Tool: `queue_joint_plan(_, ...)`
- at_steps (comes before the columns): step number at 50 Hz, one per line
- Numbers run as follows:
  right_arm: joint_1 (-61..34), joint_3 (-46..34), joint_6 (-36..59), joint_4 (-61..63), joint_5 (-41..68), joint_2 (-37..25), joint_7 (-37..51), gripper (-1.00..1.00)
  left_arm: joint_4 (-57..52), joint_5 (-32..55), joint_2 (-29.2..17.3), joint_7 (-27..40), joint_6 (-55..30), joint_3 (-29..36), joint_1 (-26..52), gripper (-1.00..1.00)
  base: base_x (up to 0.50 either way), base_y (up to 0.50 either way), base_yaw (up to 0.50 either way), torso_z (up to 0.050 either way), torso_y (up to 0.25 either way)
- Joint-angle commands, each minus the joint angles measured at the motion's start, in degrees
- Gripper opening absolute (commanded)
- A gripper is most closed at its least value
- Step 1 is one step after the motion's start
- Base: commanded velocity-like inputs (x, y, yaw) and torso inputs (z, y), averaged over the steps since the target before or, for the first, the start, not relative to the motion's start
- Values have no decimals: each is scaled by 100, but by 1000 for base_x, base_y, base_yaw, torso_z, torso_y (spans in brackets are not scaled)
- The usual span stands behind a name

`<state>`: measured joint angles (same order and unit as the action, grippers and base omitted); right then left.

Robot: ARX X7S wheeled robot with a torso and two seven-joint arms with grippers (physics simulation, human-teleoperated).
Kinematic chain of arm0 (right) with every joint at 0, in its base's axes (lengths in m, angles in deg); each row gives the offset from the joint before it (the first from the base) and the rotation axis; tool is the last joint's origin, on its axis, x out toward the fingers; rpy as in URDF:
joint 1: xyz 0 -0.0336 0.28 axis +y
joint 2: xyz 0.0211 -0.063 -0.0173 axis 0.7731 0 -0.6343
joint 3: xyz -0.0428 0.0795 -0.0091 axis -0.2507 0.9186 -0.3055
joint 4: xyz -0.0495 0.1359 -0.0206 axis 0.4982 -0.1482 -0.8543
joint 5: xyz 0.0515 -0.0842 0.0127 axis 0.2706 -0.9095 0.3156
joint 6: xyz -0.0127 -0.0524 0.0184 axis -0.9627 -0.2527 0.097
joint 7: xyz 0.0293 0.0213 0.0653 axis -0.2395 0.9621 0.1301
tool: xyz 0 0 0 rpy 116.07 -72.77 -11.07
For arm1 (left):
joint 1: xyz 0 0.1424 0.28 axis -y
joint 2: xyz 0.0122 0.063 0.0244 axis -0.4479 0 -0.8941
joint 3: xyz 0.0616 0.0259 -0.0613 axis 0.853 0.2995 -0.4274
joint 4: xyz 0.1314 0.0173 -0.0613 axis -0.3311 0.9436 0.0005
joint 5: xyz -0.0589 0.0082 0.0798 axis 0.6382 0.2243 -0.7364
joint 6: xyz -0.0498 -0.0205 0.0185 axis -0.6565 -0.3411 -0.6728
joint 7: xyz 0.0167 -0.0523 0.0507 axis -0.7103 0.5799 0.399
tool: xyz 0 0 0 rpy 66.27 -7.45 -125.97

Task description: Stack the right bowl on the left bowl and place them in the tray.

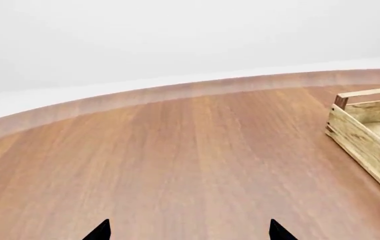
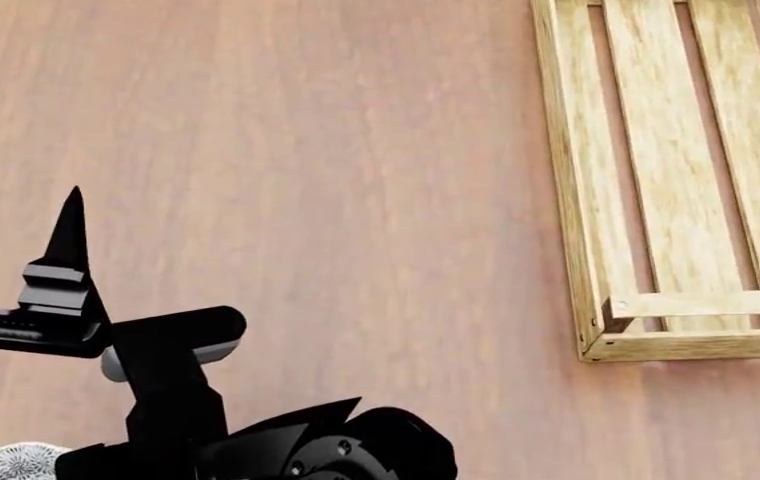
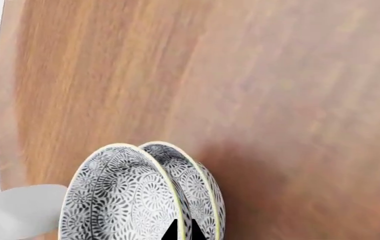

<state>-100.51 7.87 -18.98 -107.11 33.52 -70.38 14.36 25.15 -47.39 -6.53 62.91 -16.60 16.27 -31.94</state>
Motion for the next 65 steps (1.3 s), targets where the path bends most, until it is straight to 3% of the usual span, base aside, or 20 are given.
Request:
queue_joint_plan(1, -11, -9, -84, 91, 93, -5, -121, -100, 1, -10, -28, -19, 97, 15, -35, 100, 0, 0, 0, 0, 0)
queue_joint_plan(2, -19, 3, -87, 65, 118, -1, -100, -100, 1, -1, -29, -16, 89, 13, -27, 100, 0, 0, 0, 0, 0)
queue_joint_plan(3, -9, -14, -120, 157, 63, -25, -135, 100, 4, -5, -31, -8, 80, 22, -16, 100, 0, 0, 0, 0, 0)
queue_joint_plan(21, -4, -106, -259, 302, -50, -70, -164, 100, 28, 24, -57, 37, 74, 40, 10, 100, 0, 0, 0, 0, 0)
queue_joint_plan(33, -80, -116, -256, -573, 86, 77, -227, 100, 4, 33, -45, 62, 212, -34, -63, 100, 0, 0, 0, 0, 0)
queue_joint_plan(49, -72, -217, -274, -450, 119, 50, -248, 100, -66, 129, -102, 5, 200, 29, -79, 100, 0, 0, 0, 0, 0)
queue_joint_plan(63, -110, -284, -286, -386, 146, 37, -276, 100, -80, 103, -153, 63, 133, 106, 22, 100, 0, 0, 0, 27, -200)
queue_joint_plan(65, -112, -308, -278, -360, 140, 32, -286, 100, -77, 173, -120, -129, 439, -13, -79, 100, 0, 0, 0, 14, -104)
